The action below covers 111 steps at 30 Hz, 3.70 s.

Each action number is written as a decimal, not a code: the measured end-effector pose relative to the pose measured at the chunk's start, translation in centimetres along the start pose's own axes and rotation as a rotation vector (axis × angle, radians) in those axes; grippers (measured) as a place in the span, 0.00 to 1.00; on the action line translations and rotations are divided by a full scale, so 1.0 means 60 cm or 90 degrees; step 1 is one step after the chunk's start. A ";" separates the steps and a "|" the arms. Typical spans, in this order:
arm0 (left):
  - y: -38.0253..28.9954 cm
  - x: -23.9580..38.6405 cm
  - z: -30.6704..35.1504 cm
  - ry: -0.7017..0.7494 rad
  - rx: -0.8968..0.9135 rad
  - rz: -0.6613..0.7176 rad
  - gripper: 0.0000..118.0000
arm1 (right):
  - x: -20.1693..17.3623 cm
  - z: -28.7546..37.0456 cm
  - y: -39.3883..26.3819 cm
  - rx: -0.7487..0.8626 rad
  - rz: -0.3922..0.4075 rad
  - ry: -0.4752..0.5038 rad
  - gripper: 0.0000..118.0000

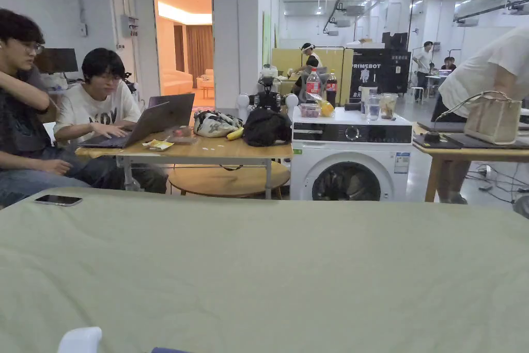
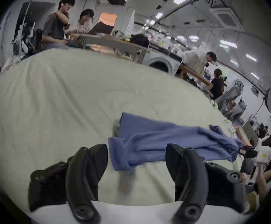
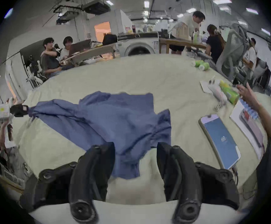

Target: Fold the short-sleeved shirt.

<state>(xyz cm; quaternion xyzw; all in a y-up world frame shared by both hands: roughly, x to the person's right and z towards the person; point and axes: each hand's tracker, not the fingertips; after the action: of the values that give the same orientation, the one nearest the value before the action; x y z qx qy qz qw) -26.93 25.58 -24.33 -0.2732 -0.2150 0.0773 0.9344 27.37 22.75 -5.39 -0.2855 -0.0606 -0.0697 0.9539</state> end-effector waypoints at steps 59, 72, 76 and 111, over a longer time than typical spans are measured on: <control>0.015 0.130 -0.013 -0.115 -0.049 0.081 0.05 | -0.149 0.017 -0.002 0.019 -0.105 0.179 0.00; 0.001 0.140 -0.087 -0.208 -0.028 0.160 0.56 | -0.113 0.058 -0.042 0.017 -0.127 0.147 0.00; -0.067 0.138 -0.145 -0.225 -0.149 0.184 0.11 | -0.122 0.054 -0.045 0.017 -0.135 0.158 0.00; -0.027 -0.070 0.049 -0.198 0.021 0.400 0.10 | -0.163 -0.002 -0.038 -0.022 -0.132 0.196 0.00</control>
<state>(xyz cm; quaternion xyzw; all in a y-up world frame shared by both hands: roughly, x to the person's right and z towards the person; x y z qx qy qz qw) -31.94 24.56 -22.72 -0.2959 -0.2587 0.4049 0.8255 17.39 21.77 -5.77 -0.2799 0.0581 -0.2116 0.9346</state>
